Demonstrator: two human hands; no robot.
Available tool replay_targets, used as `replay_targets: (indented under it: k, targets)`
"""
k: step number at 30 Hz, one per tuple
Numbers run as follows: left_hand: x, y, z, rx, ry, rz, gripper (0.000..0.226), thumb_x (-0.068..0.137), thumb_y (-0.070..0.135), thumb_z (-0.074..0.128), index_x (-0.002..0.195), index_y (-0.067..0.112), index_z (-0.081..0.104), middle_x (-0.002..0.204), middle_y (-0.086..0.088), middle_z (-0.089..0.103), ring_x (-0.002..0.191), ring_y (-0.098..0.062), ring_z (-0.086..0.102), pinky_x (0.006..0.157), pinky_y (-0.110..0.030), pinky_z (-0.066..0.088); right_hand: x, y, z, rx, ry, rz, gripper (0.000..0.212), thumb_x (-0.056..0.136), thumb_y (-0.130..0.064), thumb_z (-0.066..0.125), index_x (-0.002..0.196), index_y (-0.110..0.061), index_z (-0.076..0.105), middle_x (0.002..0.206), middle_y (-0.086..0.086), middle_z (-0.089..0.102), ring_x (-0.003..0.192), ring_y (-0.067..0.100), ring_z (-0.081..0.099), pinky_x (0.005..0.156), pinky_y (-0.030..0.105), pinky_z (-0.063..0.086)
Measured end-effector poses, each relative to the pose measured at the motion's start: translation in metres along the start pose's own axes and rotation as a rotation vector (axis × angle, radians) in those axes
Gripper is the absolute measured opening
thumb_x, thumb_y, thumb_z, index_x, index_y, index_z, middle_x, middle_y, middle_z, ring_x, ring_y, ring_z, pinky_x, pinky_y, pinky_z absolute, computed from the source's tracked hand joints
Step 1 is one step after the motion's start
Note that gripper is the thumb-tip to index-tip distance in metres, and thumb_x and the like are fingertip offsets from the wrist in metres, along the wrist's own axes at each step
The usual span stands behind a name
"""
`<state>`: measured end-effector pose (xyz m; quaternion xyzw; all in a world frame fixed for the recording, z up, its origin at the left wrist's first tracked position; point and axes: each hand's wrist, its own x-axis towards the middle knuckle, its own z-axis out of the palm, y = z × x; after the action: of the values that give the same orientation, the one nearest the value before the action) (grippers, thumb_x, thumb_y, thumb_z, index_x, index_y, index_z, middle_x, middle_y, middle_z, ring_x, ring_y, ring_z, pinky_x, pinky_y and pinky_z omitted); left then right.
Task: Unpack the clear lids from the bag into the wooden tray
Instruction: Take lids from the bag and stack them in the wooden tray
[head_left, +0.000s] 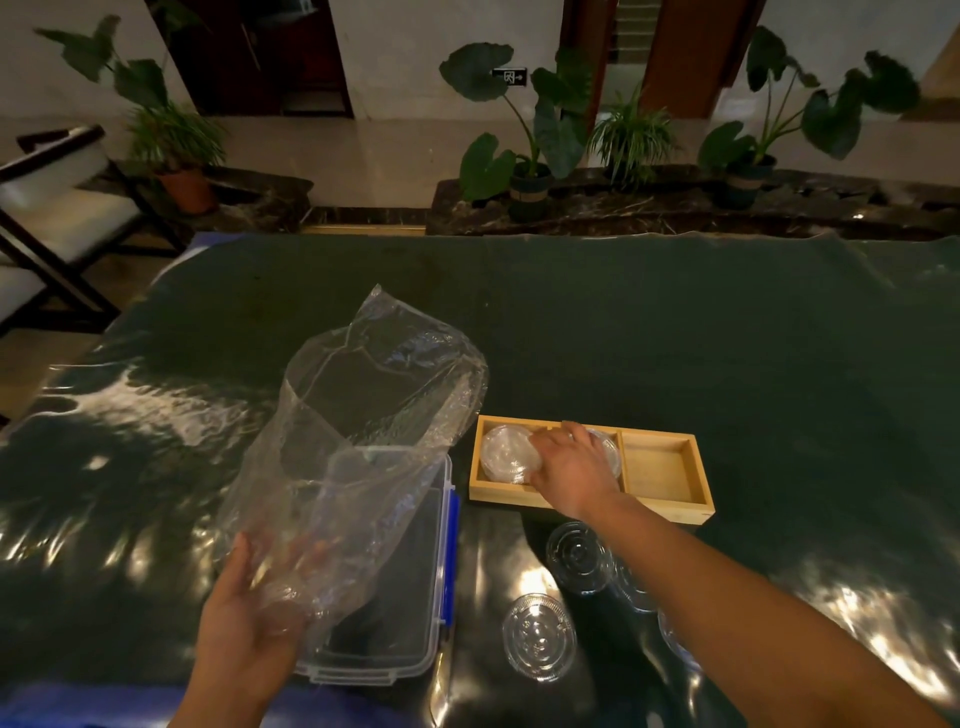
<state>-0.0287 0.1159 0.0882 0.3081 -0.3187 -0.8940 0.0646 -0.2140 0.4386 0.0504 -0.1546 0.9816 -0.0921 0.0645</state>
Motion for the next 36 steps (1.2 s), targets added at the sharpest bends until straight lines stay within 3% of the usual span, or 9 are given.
replay_targets:
  k: [4, 8, 12, 18, 23, 29, 32, 36]
  targets:
    - [-0.001, 0.002, 0.003, 0.004, 0.002, 0.006, 0.034, 0.103, 0.045, 0.048, 0.096, 0.028, 0.076, 0.098, -0.013, 0.081, 0.081, -0.030, 0.080, 0.062, -0.053, 0.064, -0.007, 0.000, -0.006, 0.041, 0.076, 0.019, 0.047, 0.090, -0.040, 0.058, 0.135, -0.026, 0.054, 0.139, -0.003, 0.056, 0.137, 0.025, 0.035, 0.111, 0.044, 0.032]
    - [-0.003, 0.004, 0.006, 0.012, -0.003, 0.013, 0.034, 0.104, 0.045, 0.047, 0.094, 0.028, 0.074, 0.093, -0.012, 0.081, 0.078, -0.030, 0.080, 0.059, -0.055, 0.063, -0.029, 0.020, -0.015, 0.093, 0.293, 0.168, 0.023, 0.089, -0.023, 0.062, 0.110, -0.021, 0.070, 0.112, 0.000, 0.068, 0.107, 0.021, 0.055, 0.089, 0.035, 0.049]
    - [-0.004, 0.003, 0.008, 0.012, -0.006, 0.003, 0.031, 0.104, 0.045, 0.046, 0.096, 0.029, 0.072, 0.091, -0.010, 0.081, 0.077, -0.027, 0.080, 0.058, -0.053, 0.064, -0.051, 0.044, -0.012, 0.128, 0.256, 0.264, 0.008, 0.089, -0.016, 0.065, 0.091, -0.017, 0.072, 0.095, 0.001, 0.067, 0.091, 0.019, 0.062, 0.073, 0.029, 0.052]
    - [-0.006, -0.006, 0.009, 0.039, -0.020, -0.012, 0.031, 0.104, 0.046, 0.043, 0.104, 0.028, 0.068, 0.090, -0.009, 0.081, 0.078, -0.023, 0.080, 0.064, -0.048, 0.064, -0.057, 0.050, -0.003, 0.111, 0.190, 0.178, 0.018, 0.091, -0.021, 0.066, 0.107, -0.019, 0.072, 0.107, 0.002, 0.068, 0.100, 0.018, 0.058, 0.084, 0.030, 0.051]
    - [-0.009, -0.007, 0.007, 0.033, -0.026, -0.018, 0.033, 0.103, 0.048, 0.045, 0.108, 0.026, 0.068, 0.094, -0.009, 0.081, 0.080, -0.025, 0.080, 0.069, -0.054, 0.062, -0.052, 0.050, -0.001, 0.136, 0.176, 0.187, 0.021, 0.091, -0.021, 0.066, 0.112, -0.021, 0.069, 0.111, 0.002, 0.068, 0.103, 0.017, 0.057, 0.086, 0.029, 0.051]
    - [-0.012, -0.006, 0.004, 0.024, -0.019, -0.016, 0.031, 0.103, 0.046, 0.047, 0.105, 0.028, 0.071, 0.096, -0.010, 0.081, 0.082, -0.027, 0.079, 0.067, -0.056, 0.063, -0.051, 0.050, 0.000, 0.113, 0.259, 0.194, 0.038, 0.088, -0.029, 0.070, 0.124, -0.026, 0.062, 0.126, 0.002, 0.059, 0.115, 0.021, 0.051, 0.089, 0.035, 0.052]
    - [-0.014, -0.007, 0.006, 0.020, -0.024, -0.020, 0.037, 0.103, 0.046, 0.046, 0.098, 0.026, 0.077, 0.098, -0.012, 0.081, 0.083, -0.030, 0.080, 0.068, -0.057, 0.063, -0.045, 0.049, -0.001, 0.107, 0.170, 0.202, 0.050, 0.089, -0.040, 0.067, 0.136, -0.031, 0.053, 0.145, 0.003, 0.047, 0.132, 0.025, 0.041, 0.101, 0.041, 0.046]
    - [-0.016, -0.008, 0.011, 0.026, -0.010, -0.019, 0.039, 0.103, 0.046, 0.046, 0.096, 0.024, 0.078, 0.098, -0.013, 0.081, 0.083, -0.032, 0.079, 0.063, -0.054, 0.064, -0.039, 0.047, -0.002, 0.119, 0.065, 0.233, 0.041, 0.091, -0.041, 0.063, 0.131, -0.034, 0.057, 0.151, 0.004, 0.043, 0.135, 0.026, 0.040, 0.103, 0.041, 0.044]
